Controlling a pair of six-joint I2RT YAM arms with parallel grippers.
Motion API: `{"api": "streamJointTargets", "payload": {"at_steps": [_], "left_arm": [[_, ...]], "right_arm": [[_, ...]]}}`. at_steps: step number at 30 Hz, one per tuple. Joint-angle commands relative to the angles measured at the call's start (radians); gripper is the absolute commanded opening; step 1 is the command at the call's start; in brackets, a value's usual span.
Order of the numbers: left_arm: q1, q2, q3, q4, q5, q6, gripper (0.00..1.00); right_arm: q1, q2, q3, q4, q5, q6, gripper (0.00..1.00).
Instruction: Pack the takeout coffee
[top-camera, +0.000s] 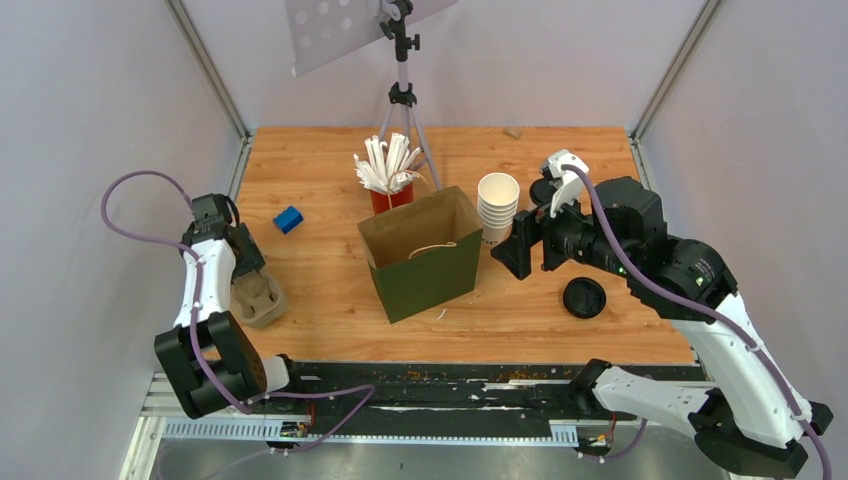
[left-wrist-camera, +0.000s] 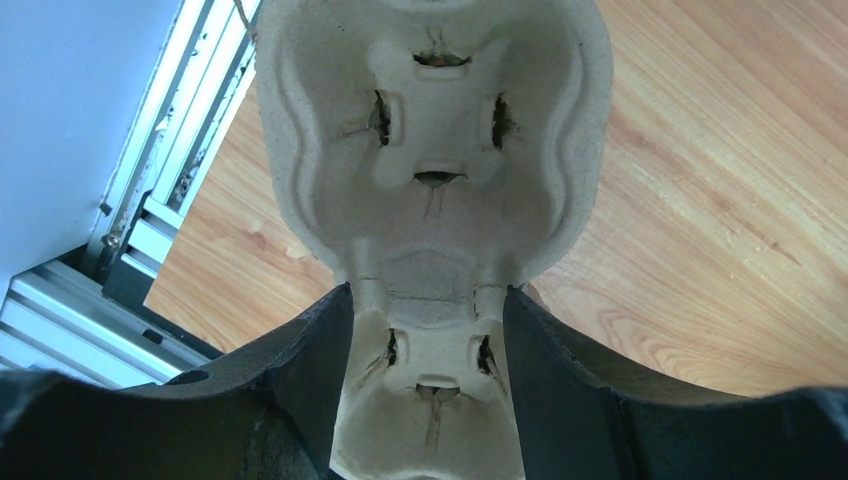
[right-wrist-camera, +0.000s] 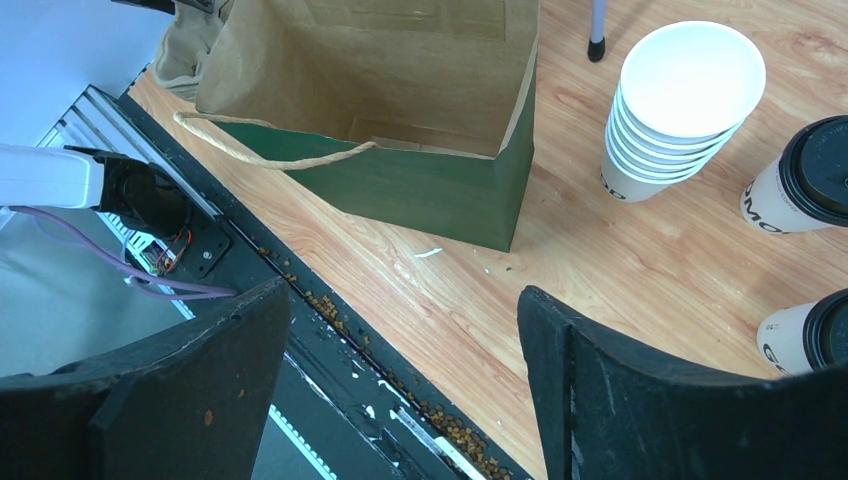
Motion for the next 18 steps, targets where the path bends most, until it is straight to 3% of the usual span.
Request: {"api": "streamJointTargets", "payload": {"at_steps": [1,18], "left_arm": [[0.016,-0.010,-0.009,0.056,0.034,0.023,0.64],[0.041,0.017,-0.049,0.101,0.073,0.028,0.57]], "right_arm": [[0.002,0.004,0.018,0.022,0.015,-0.026,0.84],[0.001,0.009,0.017,0.013,0.032,-0.039,0.86]]}}
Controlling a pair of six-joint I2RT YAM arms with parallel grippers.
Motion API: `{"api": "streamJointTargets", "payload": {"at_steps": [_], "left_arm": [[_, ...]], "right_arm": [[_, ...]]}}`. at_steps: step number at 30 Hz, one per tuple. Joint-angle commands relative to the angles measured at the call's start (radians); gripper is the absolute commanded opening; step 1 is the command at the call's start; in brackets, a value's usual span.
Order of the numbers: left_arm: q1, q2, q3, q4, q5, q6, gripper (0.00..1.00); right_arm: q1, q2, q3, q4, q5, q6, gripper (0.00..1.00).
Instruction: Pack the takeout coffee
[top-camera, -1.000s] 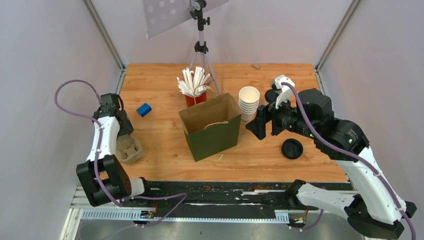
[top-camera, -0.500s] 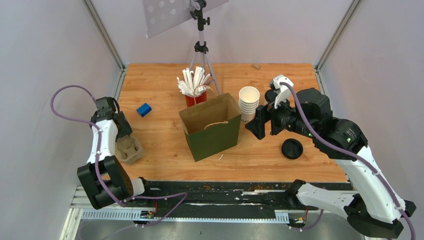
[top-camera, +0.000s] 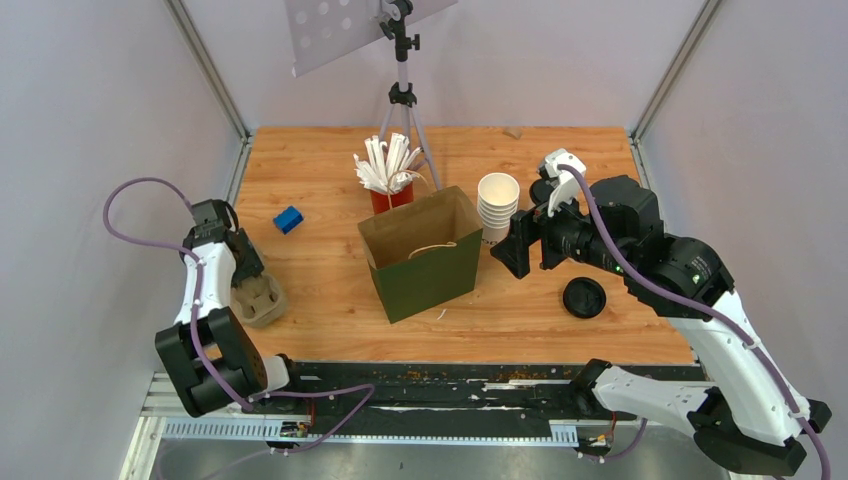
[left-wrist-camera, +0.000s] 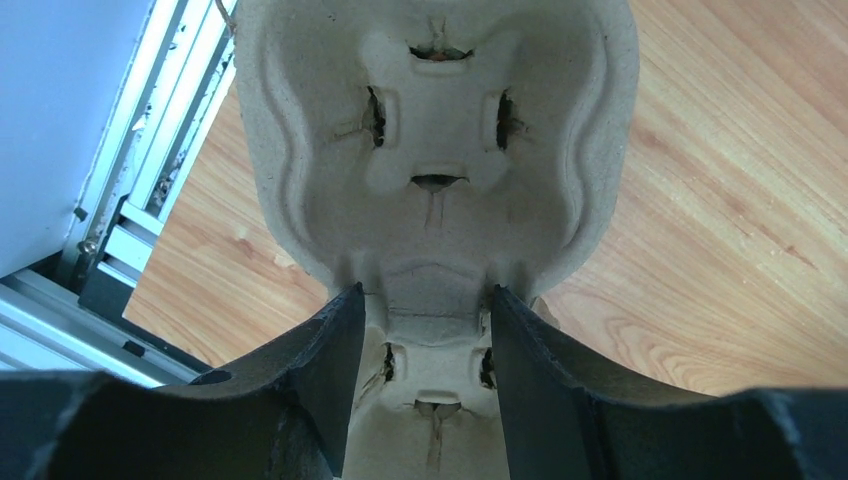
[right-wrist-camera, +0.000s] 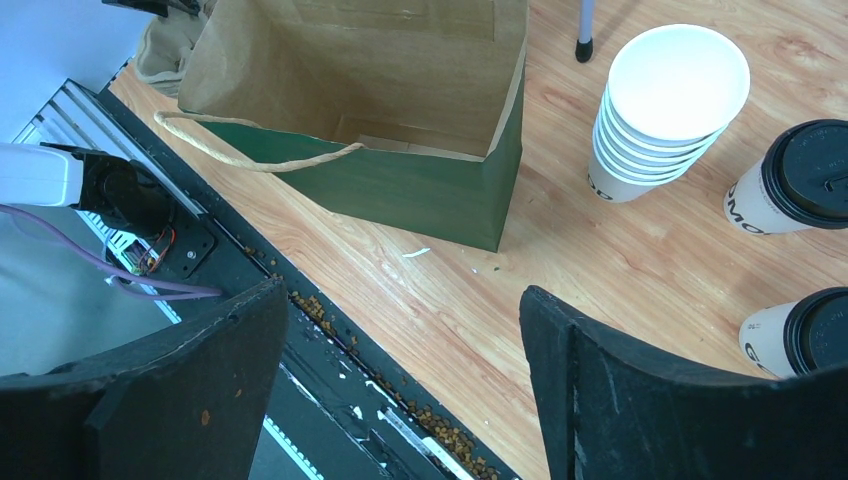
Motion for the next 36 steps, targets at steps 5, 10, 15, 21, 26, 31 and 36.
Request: {"api": "streamJointTargets", "payload": {"at_steps": [5,10,15,21,26,31,36], "left_arm": [[0.019,0.022,0.008,0.060,0.055,0.023,0.51],[0.020,0.011,0.021,0.042,0.040,0.006,0.46],[0.018,-0.012,0.056,-0.003,0.009,-0.008,0.39],[0.019,-0.020,0.095,-0.053,-0.007,-0.025,0.36],[0.018,-0.016,0.111,-0.100,-0.040,-0.007,0.37],[0.019,-0.028,0.098,-0.101,-0.035,-0.016,0.43],[0.019,-0.023,0.071,-0.079,-0.023,-0.014,0.43]], "right_arm": [[0.002,-0.003,0.015,0.012,0.014,-0.007,0.86],[0.002,-0.004,0.010,0.018,0.013,0.001,0.86],[0.001,0.001,0.009,0.024,0.010,0.001,0.86],[0.001,0.006,0.006,0.034,-0.005,0.002,0.86],[0.001,0.008,0.005,0.034,-0.010,0.001,0.85],[0.001,0.005,0.007,0.034,-0.014,0.008,0.85],[0.002,0.004,0.010,0.030,-0.017,0.012,0.85]]}}
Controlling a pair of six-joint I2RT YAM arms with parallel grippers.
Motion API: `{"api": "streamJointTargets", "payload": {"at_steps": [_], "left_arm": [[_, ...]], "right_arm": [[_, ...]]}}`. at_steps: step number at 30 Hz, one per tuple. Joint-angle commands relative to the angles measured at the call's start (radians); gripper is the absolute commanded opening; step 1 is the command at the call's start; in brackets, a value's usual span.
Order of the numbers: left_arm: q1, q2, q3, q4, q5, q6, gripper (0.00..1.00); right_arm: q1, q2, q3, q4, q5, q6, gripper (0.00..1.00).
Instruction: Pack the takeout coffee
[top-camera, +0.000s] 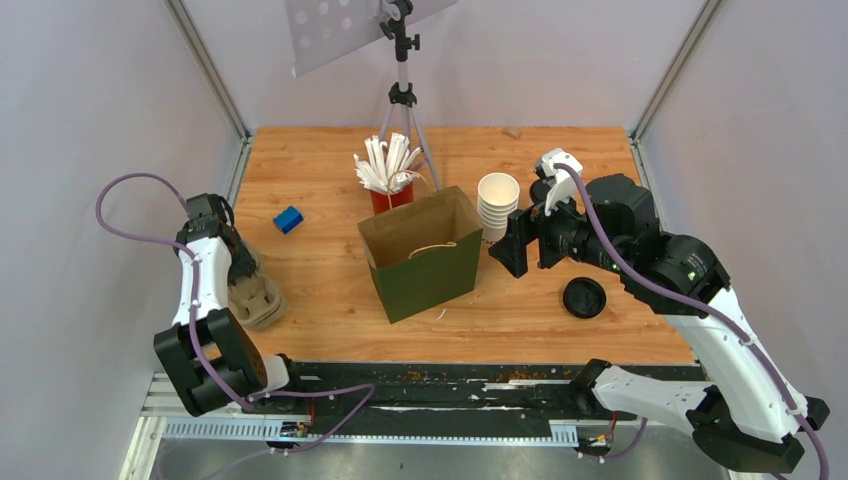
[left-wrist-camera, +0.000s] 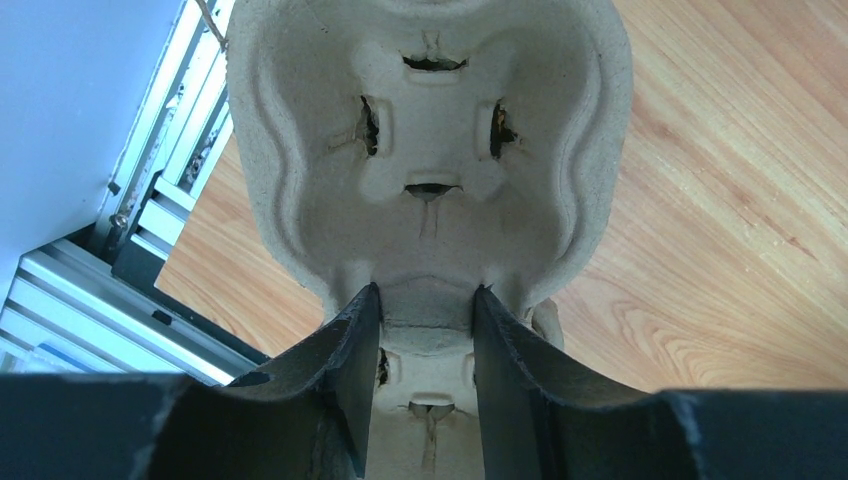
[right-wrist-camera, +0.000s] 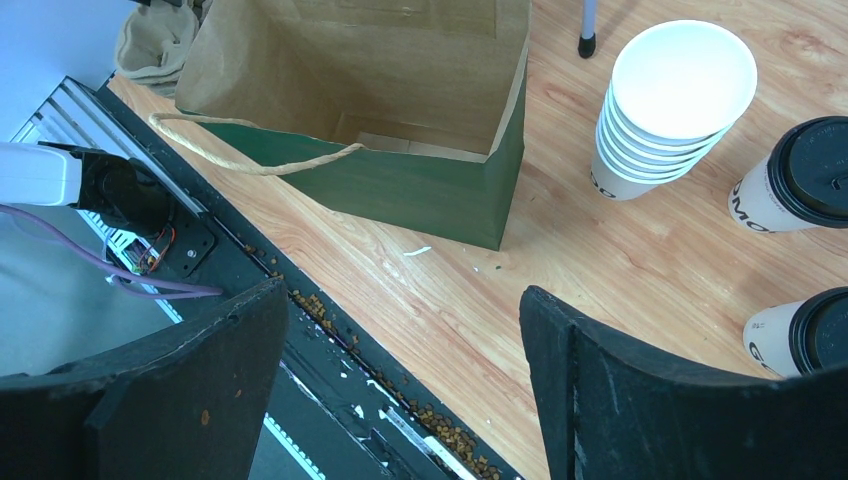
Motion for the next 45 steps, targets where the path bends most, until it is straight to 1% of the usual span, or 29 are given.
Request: {"api": "streamJointTargets", "payload": {"at_steps": [1,4,5,7,9,12,13,14,16,20,21,23,24,29,30,33,35,42,45], "left_arm": [[0.009,-0.026,0.002,0.015,-0.002,-0.005,0.42],[0.009,-0.021,0.009,0.010,-0.002,-0.002,0.41],[0.010,-0.021,0.011,0.009,-0.001,-0.001,0.42],[0.010,-0.020,0.015,0.006,-0.001,-0.001,0.46],[0.010,-0.021,0.013,0.007,0.002,-0.001,0.47],[0.009,-0.016,0.010,0.013,0.016,-0.001,0.38],[0.010,-0.015,0.009,0.014,0.020,-0.002,0.38],[0.009,-0.014,0.010,0.013,0.021,-0.003,0.38],[0.010,-0.010,0.015,0.008,0.016,-0.005,0.43],[0.009,-0.008,0.022,0.000,0.010,-0.004,0.48],[0.010,-0.007,0.022,-0.001,0.012,-0.003,0.47],[0.010,-0.003,0.023,-0.001,0.021,-0.001,0.41],[0.009,-0.003,0.023,-0.001,0.021,0.001,0.40],[0.009,-0.001,0.029,-0.006,0.016,0.004,0.43],[0.010,0.001,0.031,-0.007,0.015,0.005,0.45],[0.010,0.003,0.035,-0.006,0.015,0.010,0.54],[0.010,0.006,0.035,-0.005,0.016,0.015,0.58],[0.009,0.031,0.018,0.002,-0.005,0.033,0.57],[0.009,0.034,0.003,0.019,0.004,0.030,0.55]], "right_arm": [[0.002,-0.008,0.011,0.026,-0.011,0.010,0.85],[0.001,-0.013,0.010,0.021,-0.009,0.011,0.85],[0.001,-0.013,0.008,0.023,-0.009,0.012,0.85],[0.001,-0.014,0.006,0.026,-0.010,0.015,0.85],[0.002,-0.013,0.007,0.028,-0.012,0.015,0.85],[0.001,-0.013,0.008,0.029,-0.010,0.016,0.85],[0.001,-0.013,0.008,0.029,-0.008,0.015,0.85],[0.002,-0.013,0.007,0.029,-0.008,0.014,0.85],[0.001,-0.014,0.006,0.030,-0.007,0.014,0.85],[0.001,-0.013,0.005,0.032,-0.007,0.011,0.85],[0.002,-0.014,0.004,0.034,-0.007,0.010,0.85],[0.001,-0.010,0.005,0.036,-0.009,0.009,0.85],[0.002,-0.009,0.007,0.036,-0.009,0.008,0.85],[0.002,-0.009,0.004,0.035,-0.009,0.001,0.85],[0.001,-0.008,0.004,0.035,-0.009,0.001,0.85],[0.002,-0.008,0.004,0.038,-0.009,0.000,0.85],[0.002,-0.008,0.007,0.037,-0.008,0.001,0.85],[0.001,-0.008,0.006,0.035,-0.005,-0.001,0.85],[0.001,-0.007,0.005,0.038,-0.006,0.001,0.85]]}}
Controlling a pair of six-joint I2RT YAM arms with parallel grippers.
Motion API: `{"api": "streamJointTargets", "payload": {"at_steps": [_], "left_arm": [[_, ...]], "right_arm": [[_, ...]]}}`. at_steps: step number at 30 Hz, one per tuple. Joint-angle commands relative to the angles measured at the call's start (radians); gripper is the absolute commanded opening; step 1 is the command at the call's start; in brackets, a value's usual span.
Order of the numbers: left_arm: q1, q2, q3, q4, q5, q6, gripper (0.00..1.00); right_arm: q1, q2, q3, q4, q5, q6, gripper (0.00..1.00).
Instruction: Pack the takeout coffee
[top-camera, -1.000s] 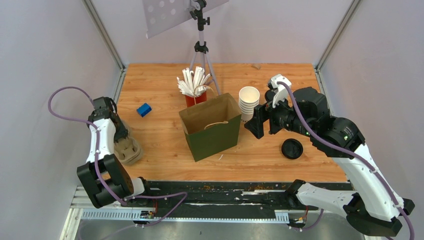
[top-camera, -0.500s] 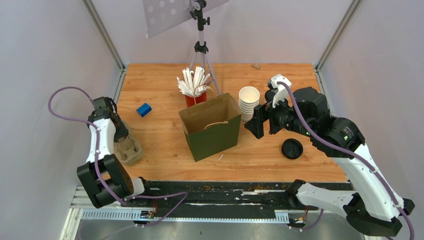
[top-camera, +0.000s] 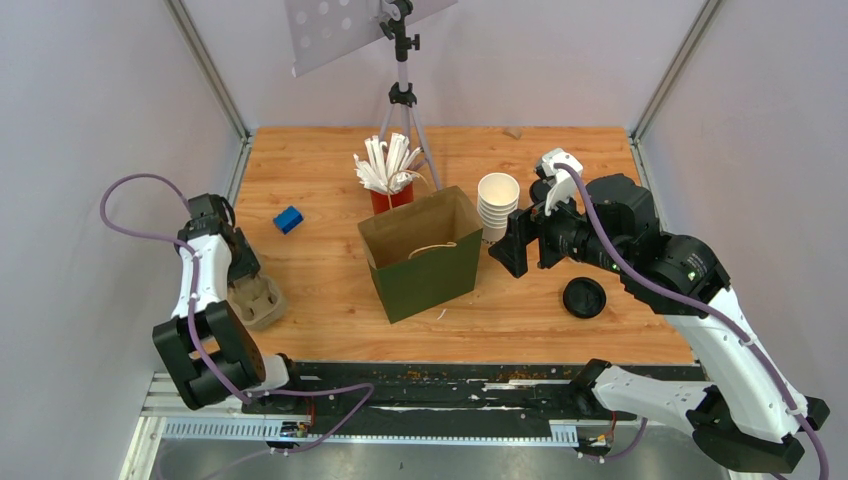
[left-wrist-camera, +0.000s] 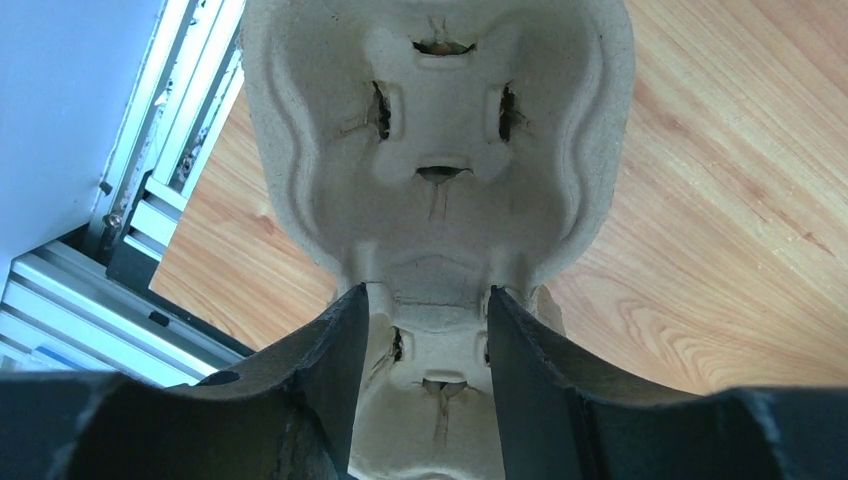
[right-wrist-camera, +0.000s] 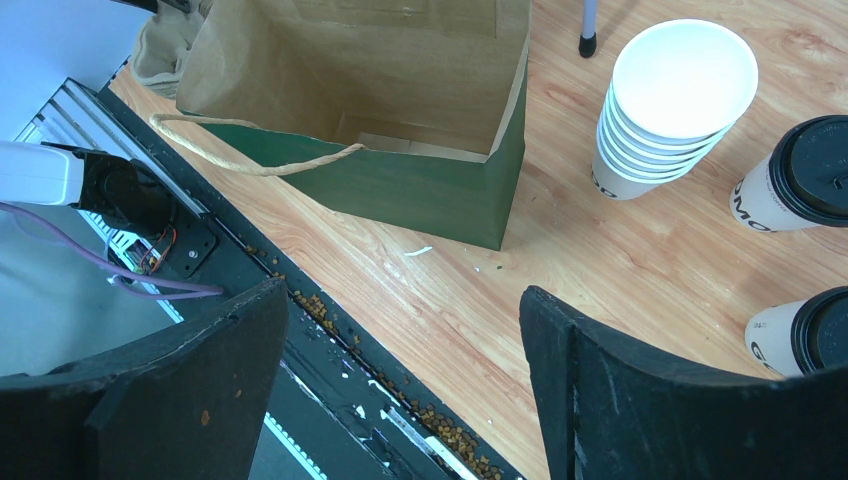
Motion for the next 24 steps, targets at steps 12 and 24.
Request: {"api": "streamJointTargets", "payload": {"at_steps": [12,24], "left_arm": [[0.009,-0.003,0.069,-0.012,0.017,0.009,0.30],[0.009,-0.016,0.090,-0.068,0.000,-0.010,0.35]], "right_arm": [[0.001,-0.004,-0.001,0.042,-0.008,-0.002,0.85],[0.001,-0.006,-0.005,0.044,-0.012,-0.004,0.85]]}}
